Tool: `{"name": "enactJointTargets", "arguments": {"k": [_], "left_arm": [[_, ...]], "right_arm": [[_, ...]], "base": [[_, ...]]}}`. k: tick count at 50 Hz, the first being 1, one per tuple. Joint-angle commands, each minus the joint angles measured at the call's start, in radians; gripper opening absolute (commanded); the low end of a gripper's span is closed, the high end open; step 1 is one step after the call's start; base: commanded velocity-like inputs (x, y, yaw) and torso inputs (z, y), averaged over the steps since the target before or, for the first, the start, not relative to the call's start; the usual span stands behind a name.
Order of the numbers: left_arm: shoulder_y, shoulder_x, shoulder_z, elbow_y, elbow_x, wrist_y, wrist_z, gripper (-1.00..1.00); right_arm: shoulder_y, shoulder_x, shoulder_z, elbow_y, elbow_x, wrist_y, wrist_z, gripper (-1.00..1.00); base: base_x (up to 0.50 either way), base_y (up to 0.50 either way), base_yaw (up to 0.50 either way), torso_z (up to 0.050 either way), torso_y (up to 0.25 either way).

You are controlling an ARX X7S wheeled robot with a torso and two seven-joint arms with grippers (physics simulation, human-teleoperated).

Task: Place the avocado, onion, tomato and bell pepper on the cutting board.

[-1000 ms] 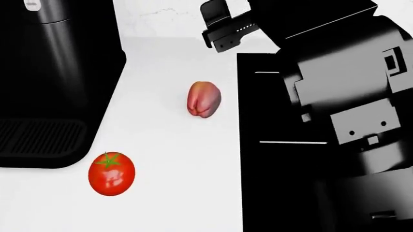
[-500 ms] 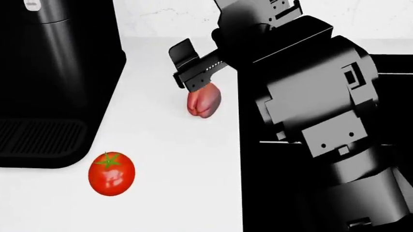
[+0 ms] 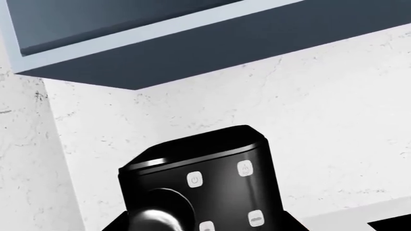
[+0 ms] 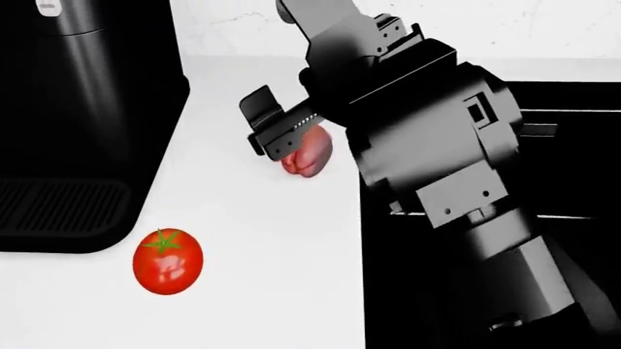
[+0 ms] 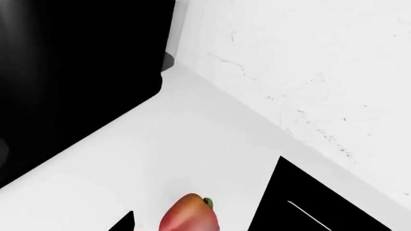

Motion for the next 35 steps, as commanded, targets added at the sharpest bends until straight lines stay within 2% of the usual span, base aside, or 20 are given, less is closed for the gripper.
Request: {"name": "enactJointTargets", "arguments": {"k": [1, 20, 35], "left_arm": [[0.008, -0.007, 0.015, -0.004, 0.001, 0.023, 0.004, 1.0], [0.033, -0.028, 0.004, 0.01, -0.03, 0.035, -0.015, 1.0], [0.024, -0.033, -0.003, -0.002, -0.074, 0.032, -0.043, 1.0]], "right_arm": [[0.026, -0.057, -0.034, 0.179, -0.017, -0.103, -0.037, 1.0], [0.042, -0.135, -0.047, 0.493, -0.005, -0.328, -0.021, 1.0], [0.056, -0.137, -0.332, 0.661, 0.37, -0.482, 0.064, 1.0]], "base": [[0.0, 0.0, 0.0, 0.0, 0.0], [0.0, 0.0, 0.0, 0.0, 0.0], [0.0, 0.0, 0.0, 0.0, 0.0]]}}
